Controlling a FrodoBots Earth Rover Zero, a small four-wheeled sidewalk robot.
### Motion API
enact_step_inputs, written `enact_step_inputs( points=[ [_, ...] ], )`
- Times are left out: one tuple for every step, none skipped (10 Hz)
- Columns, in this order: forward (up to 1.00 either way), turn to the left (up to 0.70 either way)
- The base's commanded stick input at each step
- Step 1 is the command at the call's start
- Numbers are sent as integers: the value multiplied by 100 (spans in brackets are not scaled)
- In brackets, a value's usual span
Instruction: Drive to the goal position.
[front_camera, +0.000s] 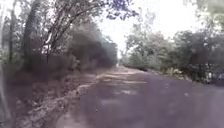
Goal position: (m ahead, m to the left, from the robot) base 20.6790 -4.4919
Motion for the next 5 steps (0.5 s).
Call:
enact_step_inputs(
  points=[
    [70, 0],
    [70, 0],
    [70, 0],
    [70, 0],
    [70, 0]
  ],
)
